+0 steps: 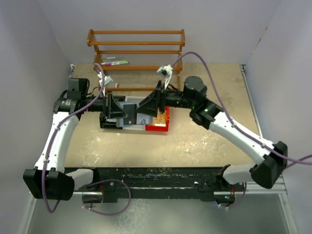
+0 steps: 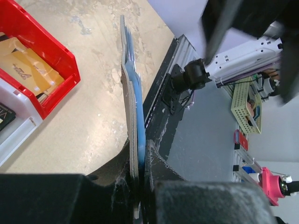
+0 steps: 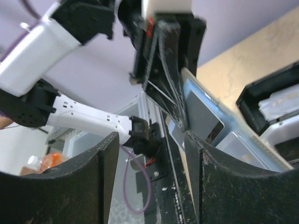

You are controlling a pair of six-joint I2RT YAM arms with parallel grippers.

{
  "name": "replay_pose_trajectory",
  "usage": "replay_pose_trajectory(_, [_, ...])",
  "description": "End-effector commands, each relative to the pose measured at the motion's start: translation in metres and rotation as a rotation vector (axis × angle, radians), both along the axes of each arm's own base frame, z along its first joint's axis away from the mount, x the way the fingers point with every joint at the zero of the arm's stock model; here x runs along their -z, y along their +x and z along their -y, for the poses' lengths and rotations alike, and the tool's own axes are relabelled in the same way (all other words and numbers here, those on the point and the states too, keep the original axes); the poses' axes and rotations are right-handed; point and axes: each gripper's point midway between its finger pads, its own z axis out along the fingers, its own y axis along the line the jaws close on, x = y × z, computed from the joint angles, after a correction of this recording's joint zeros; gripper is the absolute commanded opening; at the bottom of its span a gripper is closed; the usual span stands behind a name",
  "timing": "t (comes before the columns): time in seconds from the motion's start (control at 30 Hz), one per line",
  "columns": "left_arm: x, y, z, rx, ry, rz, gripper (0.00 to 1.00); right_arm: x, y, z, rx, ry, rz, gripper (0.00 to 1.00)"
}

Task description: Take the credit cards out of the card holder

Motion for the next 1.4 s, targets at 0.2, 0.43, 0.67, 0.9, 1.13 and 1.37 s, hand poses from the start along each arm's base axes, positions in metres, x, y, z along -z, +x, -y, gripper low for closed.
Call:
replay_pose_trajectory(0.2, [-0.029, -0.007, 0.003, 0.038, -0.067, 0.073, 0.02, 0.049, -0.006, -0.017, -0.112, -0.025, -0.138, 0.57])
replay_pose_trajectory(0.43, [-0.038, -0.021, 0.006, 0.120, -0.140, 0.051, 0.02, 0.060, -0.006, -0.016, -0.132, -0.010, -0.168, 0.56])
replay_pose_trajectory(0.67, [-0.048, -0.033, 0.007, 0.170, -0.191, 0.044, 0.02, 0.051, -0.005, -0.025, -0.181, 0.029, -0.174, 0.54])
replay_pose_trajectory(0.9, [-0.048, -0.036, 0.007, 0.166, -0.189, 0.039, 0.03, 0.037, -0.006, -0.029, -0.214, 0.092, -0.162, 0.44])
replay_pose_trajectory(1.13, [-0.050, -0.040, 0.007, 0.174, -0.199, 0.038, 0.07, 0.033, -0.010, -0.031, -0.262, 0.142, -0.203, 0.09])
replay_pose_trajectory(1.37, [-0.061, -0.053, 0.007, 0.233, -0.254, 0.040, 0.22, 0.030, -0.029, -0.022, -0.327, 0.167, -0.183, 0.01])
